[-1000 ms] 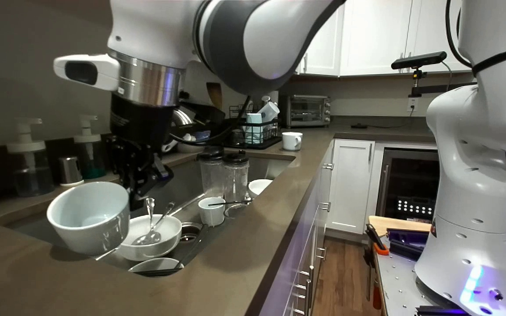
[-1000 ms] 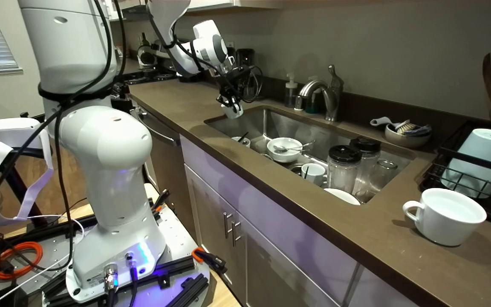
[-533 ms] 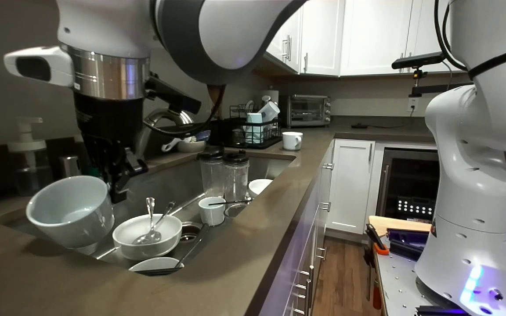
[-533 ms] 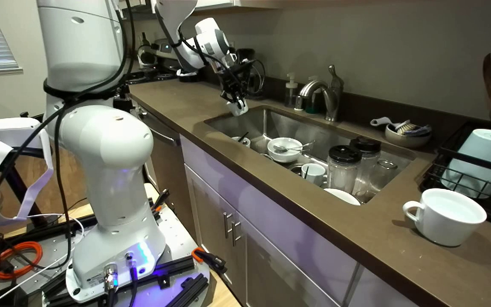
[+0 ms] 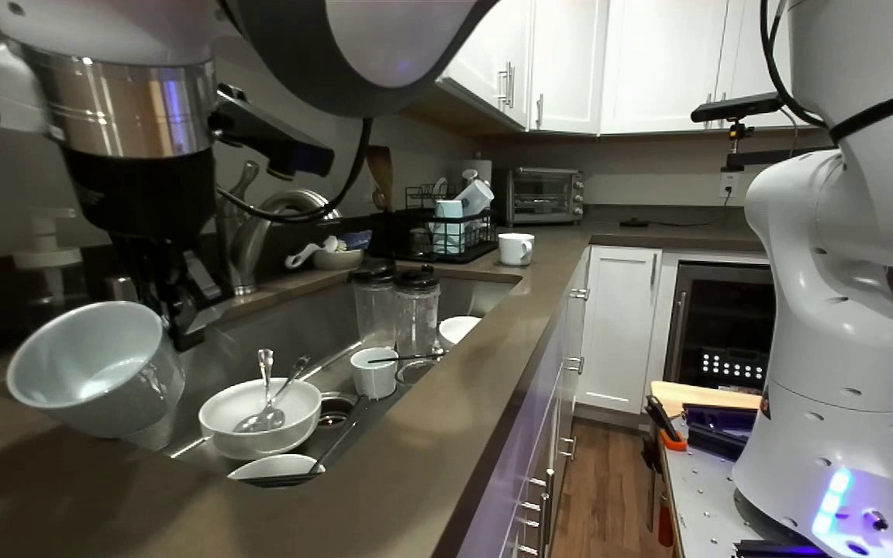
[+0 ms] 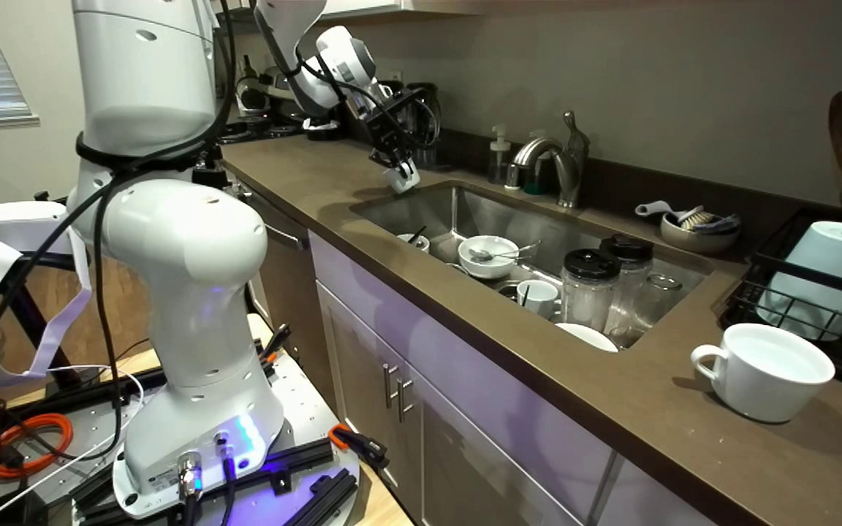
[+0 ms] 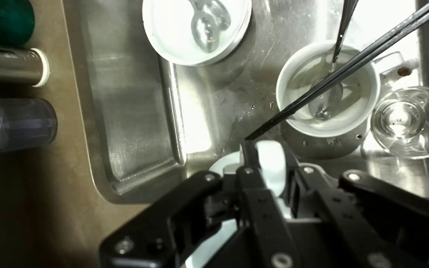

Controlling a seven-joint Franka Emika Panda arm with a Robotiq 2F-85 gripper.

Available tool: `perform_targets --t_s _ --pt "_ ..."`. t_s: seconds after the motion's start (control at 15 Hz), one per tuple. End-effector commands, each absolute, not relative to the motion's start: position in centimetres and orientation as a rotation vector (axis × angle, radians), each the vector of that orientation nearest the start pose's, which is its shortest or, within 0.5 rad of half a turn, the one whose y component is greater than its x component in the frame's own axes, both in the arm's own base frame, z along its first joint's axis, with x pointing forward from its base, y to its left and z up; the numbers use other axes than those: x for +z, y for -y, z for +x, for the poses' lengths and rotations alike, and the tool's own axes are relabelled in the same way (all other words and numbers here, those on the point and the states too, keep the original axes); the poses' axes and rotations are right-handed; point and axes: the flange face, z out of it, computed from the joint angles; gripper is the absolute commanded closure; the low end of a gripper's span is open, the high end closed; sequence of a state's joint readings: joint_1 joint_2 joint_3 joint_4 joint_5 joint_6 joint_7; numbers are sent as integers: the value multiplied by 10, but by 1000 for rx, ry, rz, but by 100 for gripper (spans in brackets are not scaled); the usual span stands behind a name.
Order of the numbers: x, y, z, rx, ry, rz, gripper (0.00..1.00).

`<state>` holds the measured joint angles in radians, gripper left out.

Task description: Pick up the white mug on the left and pour the liquid inside it into the sink then set it down on the left side of the counter

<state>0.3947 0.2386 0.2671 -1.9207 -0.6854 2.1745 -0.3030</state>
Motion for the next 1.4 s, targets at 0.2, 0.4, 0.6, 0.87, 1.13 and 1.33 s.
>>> perform_targets --t_s 0.2,0.4,0.6,0.87,1.13,1.33 --pt "392 -380 496 -250 2276 -2808 96" --pt "395 -389 493 -290 2266 -2719 96" --pt "394 -402 493 -347 2238 -2627 96" --pt "387 -413 500 -398 2198 -2474 96" --pt "379 -413 515 -381 2133 -2375 96" --pt "376 -408 526 -356 2072 -2359 96"
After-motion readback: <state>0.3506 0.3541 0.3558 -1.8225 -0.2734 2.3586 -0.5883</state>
